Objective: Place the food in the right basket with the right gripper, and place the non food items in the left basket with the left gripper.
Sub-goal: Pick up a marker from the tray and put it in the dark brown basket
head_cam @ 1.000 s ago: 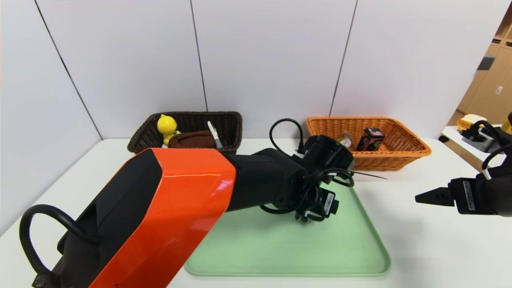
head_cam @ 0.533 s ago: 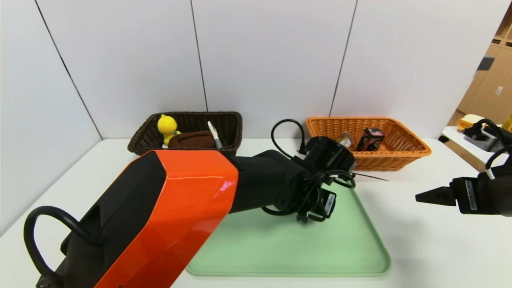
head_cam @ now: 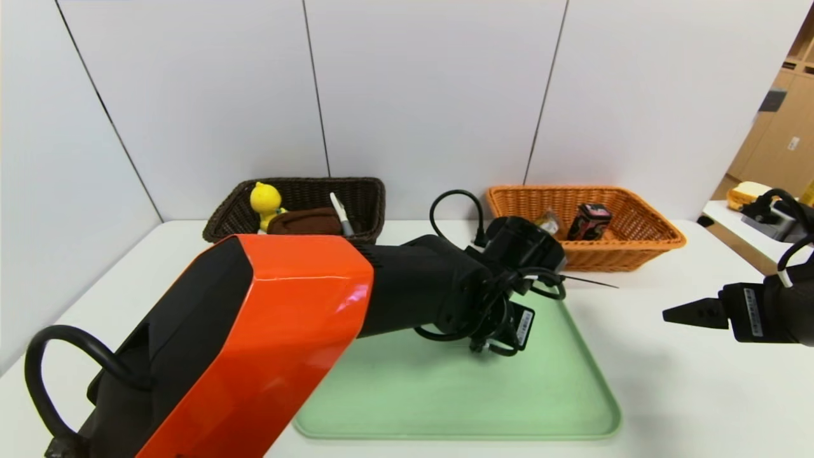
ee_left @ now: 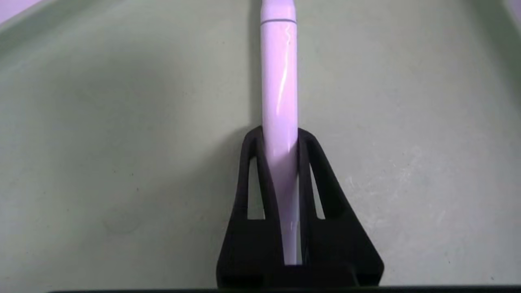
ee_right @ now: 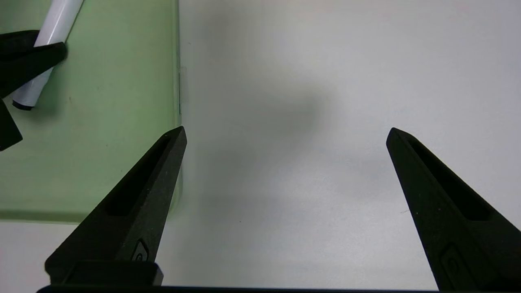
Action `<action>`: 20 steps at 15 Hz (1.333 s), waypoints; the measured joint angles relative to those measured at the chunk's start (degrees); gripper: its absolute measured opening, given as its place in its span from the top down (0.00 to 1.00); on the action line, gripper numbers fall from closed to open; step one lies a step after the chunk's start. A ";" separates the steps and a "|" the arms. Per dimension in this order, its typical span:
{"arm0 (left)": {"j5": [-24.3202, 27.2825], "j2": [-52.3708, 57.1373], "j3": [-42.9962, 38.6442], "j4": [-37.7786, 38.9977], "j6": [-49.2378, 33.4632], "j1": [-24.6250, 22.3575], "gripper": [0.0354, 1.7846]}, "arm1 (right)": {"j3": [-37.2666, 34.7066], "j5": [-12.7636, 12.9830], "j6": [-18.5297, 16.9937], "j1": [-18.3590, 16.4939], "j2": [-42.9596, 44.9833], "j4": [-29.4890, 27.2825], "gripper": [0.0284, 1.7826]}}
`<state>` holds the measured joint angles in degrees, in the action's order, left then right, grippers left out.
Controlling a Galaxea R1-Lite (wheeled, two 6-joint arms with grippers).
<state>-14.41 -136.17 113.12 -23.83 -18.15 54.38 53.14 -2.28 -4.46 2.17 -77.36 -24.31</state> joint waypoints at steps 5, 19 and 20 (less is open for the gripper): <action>4.79 5.38 0.06 -2.84 -3.89 -0.13 0.92 | -0.39 0.00 0.06 0.15 0.62 0.02 0.05; -2.54 26.20 -1.27 -2.18 -14.03 -18.47 0.92 | -0.05 -0.72 -0.05 0.52 0.77 0.09 0.05; -2.60 26.05 -1.46 -2.16 -16.57 -20.87 0.92 | -0.02 -0.78 -0.07 0.52 0.79 0.09 0.05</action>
<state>-17.01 -110.12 111.65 -25.99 -34.72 33.51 53.11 -3.06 -4.53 2.69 -76.57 -24.22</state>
